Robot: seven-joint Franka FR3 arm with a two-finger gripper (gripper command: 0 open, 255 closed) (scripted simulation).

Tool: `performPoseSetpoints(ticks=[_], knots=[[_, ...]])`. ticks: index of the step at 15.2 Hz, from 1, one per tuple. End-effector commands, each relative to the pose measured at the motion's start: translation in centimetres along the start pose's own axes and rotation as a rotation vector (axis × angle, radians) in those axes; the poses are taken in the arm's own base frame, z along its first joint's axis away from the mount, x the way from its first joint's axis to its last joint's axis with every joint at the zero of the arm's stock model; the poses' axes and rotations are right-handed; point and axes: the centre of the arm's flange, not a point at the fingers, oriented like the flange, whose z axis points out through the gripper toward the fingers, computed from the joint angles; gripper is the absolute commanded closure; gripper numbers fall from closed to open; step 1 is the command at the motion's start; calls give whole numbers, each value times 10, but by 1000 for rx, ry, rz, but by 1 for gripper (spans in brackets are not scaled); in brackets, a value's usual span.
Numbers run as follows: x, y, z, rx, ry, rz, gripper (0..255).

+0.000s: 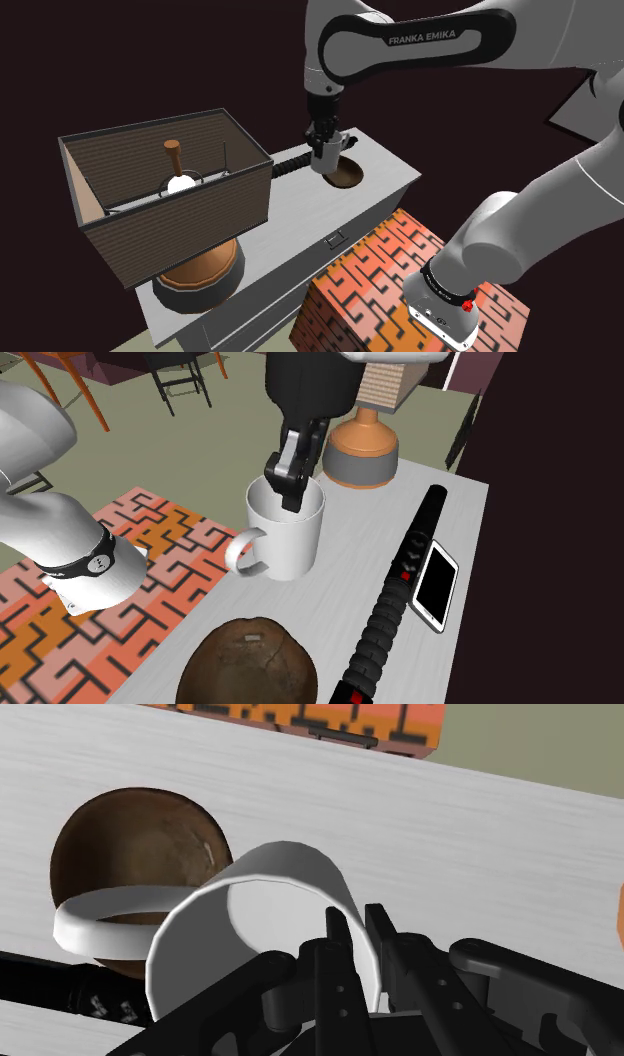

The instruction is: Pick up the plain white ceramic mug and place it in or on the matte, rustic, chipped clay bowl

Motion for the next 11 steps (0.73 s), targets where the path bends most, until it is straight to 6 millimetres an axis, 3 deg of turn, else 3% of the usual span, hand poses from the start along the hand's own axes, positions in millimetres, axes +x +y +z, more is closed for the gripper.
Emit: performPoseSetpoints(ticks=[1,11], knots=[[-4,26,-2,0,0,-1,255],[-24,156,-8,0,0,-1,255]])
